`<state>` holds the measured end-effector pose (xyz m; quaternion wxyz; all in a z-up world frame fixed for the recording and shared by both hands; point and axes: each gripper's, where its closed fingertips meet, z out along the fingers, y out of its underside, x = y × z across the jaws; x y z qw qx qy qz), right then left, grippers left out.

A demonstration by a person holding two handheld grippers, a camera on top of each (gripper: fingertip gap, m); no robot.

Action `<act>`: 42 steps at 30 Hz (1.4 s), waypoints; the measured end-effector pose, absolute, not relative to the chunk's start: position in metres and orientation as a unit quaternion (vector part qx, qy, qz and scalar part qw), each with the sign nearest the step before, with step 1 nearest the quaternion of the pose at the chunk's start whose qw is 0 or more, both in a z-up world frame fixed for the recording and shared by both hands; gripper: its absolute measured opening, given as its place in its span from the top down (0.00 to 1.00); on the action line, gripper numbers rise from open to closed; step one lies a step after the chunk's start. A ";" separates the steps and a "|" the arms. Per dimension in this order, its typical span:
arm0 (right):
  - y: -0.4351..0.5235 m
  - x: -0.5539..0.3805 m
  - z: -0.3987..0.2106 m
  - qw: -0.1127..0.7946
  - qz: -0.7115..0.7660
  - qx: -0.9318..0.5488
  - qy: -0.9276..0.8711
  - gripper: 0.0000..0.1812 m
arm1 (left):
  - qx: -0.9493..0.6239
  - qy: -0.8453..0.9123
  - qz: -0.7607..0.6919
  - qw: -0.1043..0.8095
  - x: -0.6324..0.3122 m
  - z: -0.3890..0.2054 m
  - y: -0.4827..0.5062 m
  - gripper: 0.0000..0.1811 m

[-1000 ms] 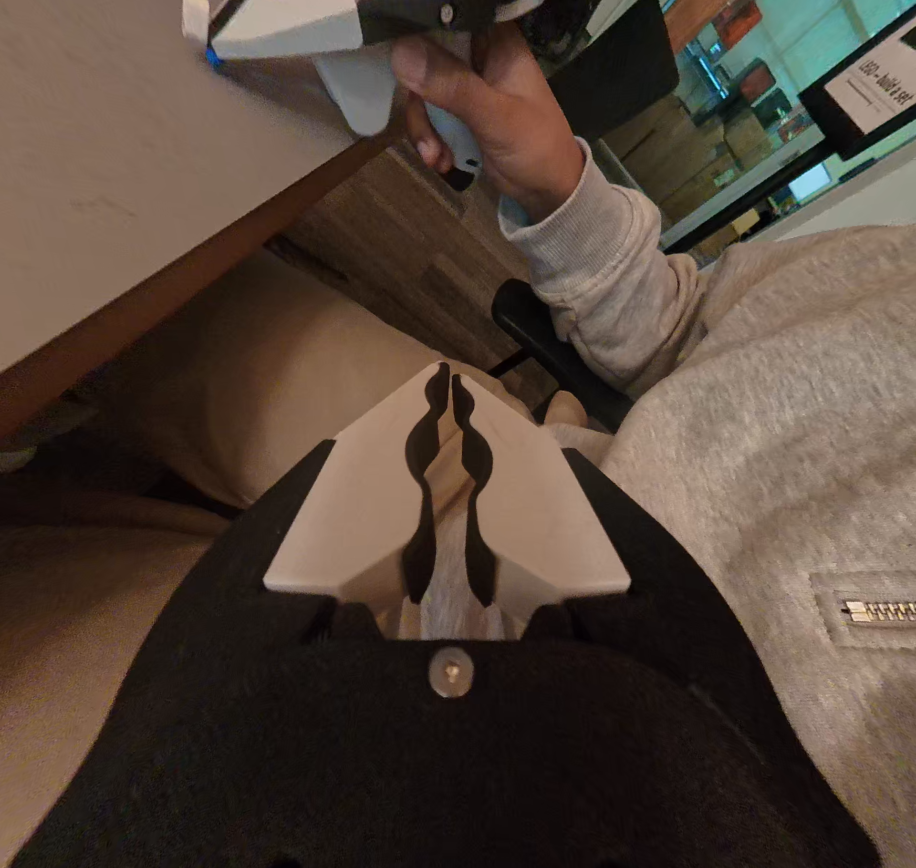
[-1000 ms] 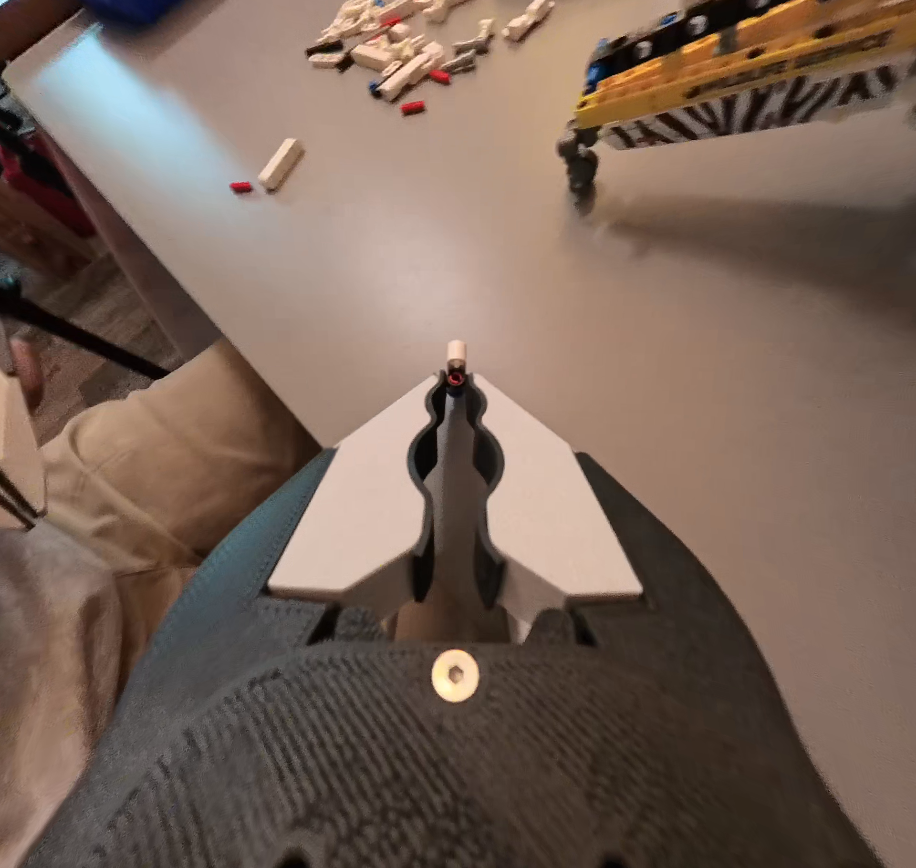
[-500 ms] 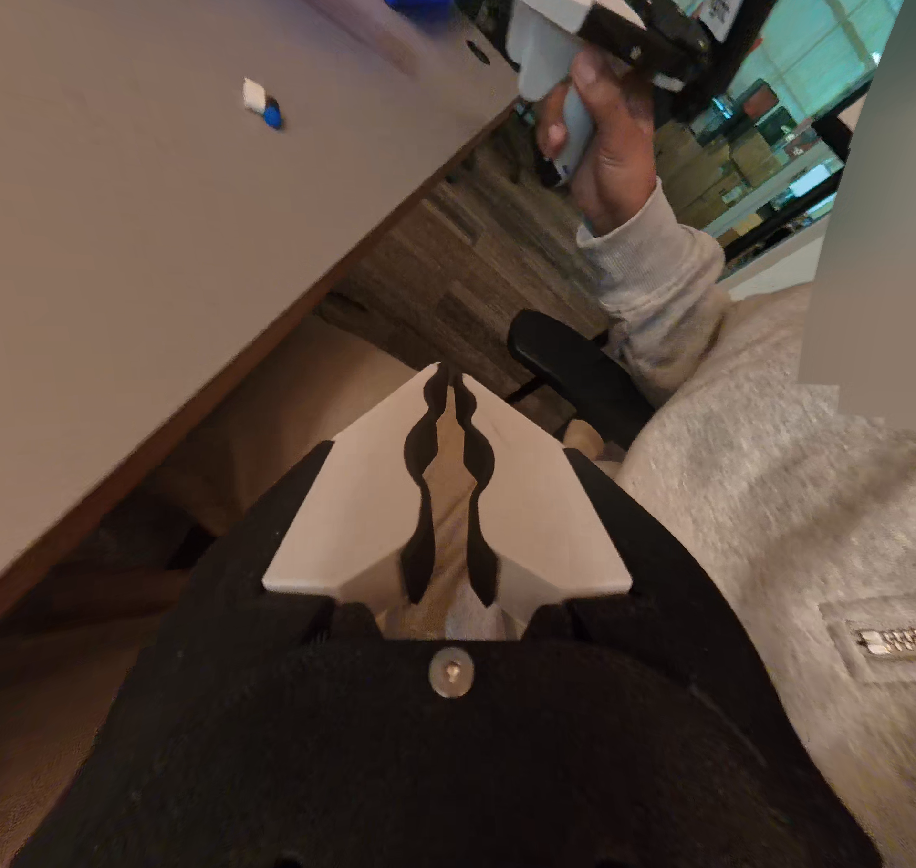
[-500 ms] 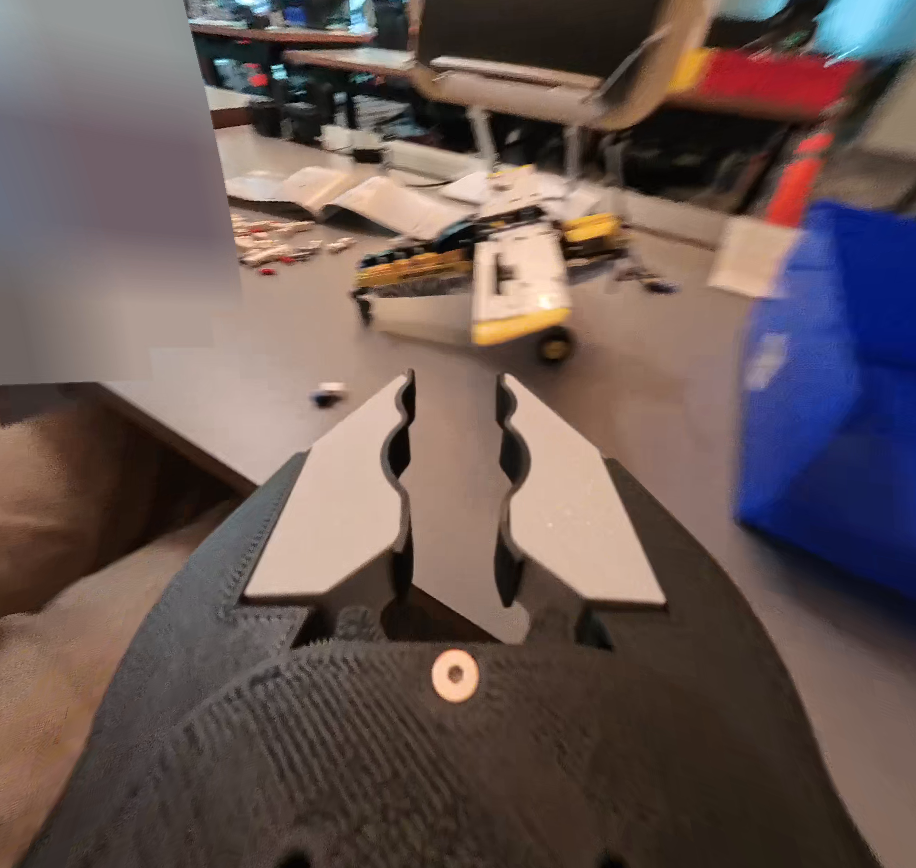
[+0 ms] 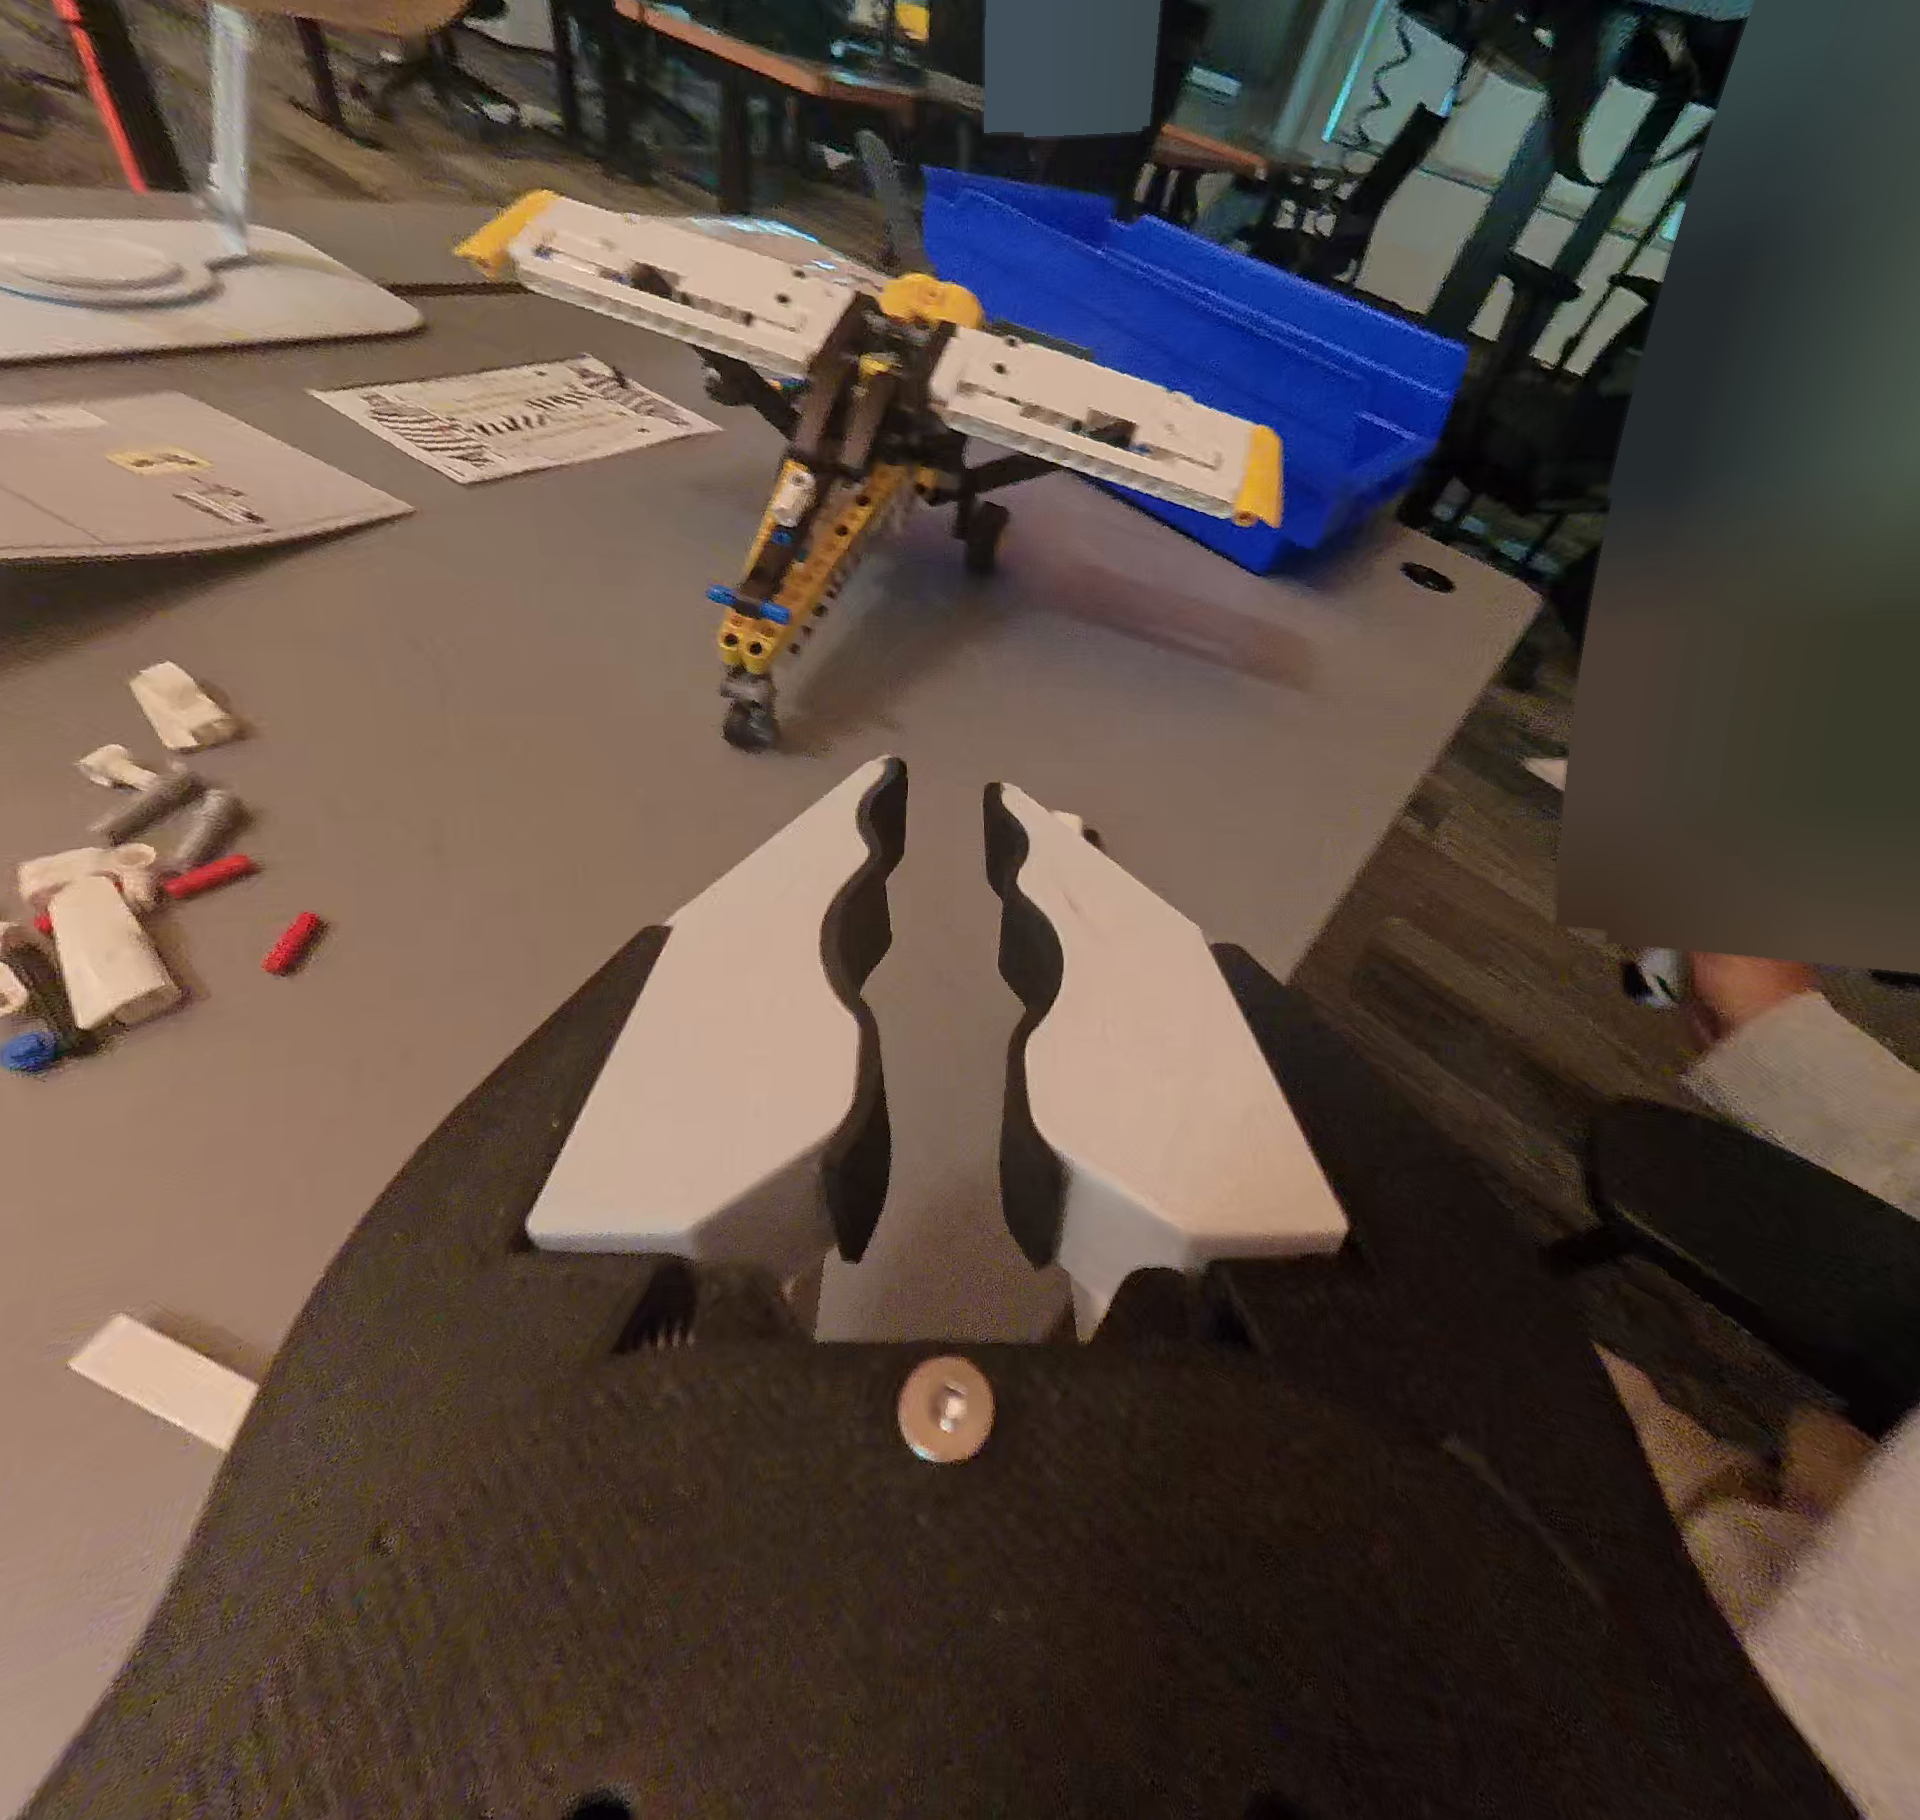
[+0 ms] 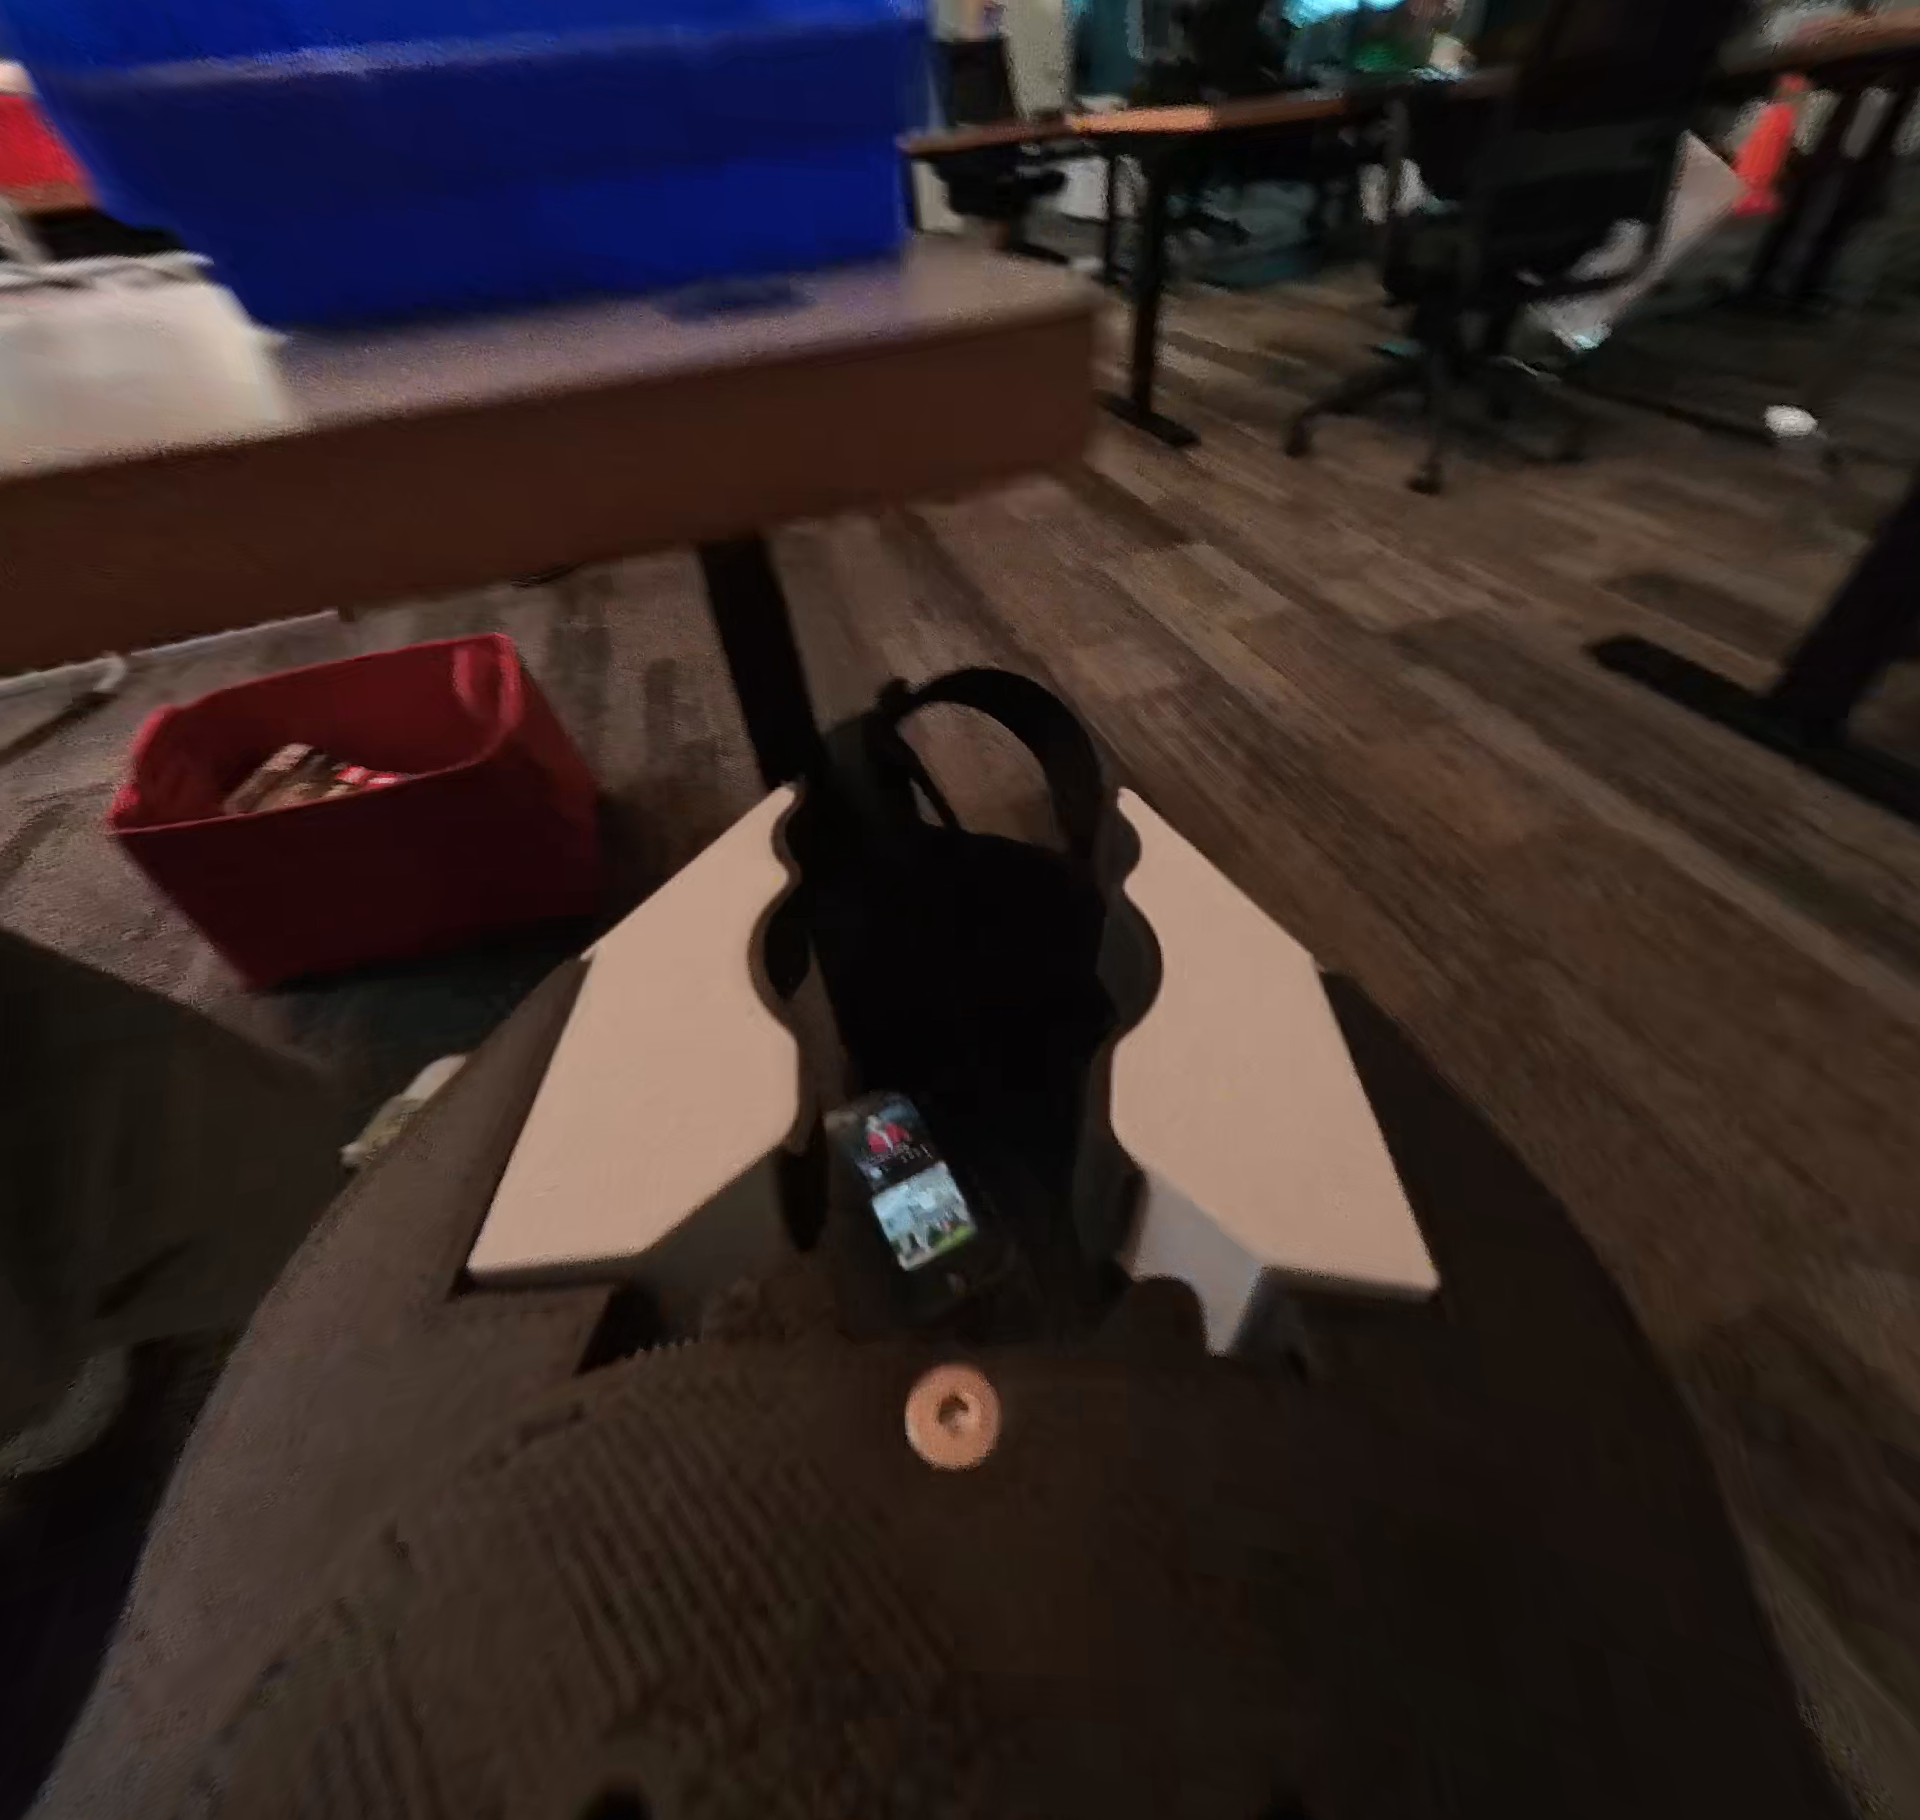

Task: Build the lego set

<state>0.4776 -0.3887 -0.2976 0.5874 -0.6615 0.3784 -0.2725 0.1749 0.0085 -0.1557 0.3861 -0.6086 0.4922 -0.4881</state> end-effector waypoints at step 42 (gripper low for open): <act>-0.585 0.210 -0.752 0.099 -0.088 -0.804 0.579 0.89 | -0.727 0.290 -0.578 0.233 0.203 -0.185 0.056 0.83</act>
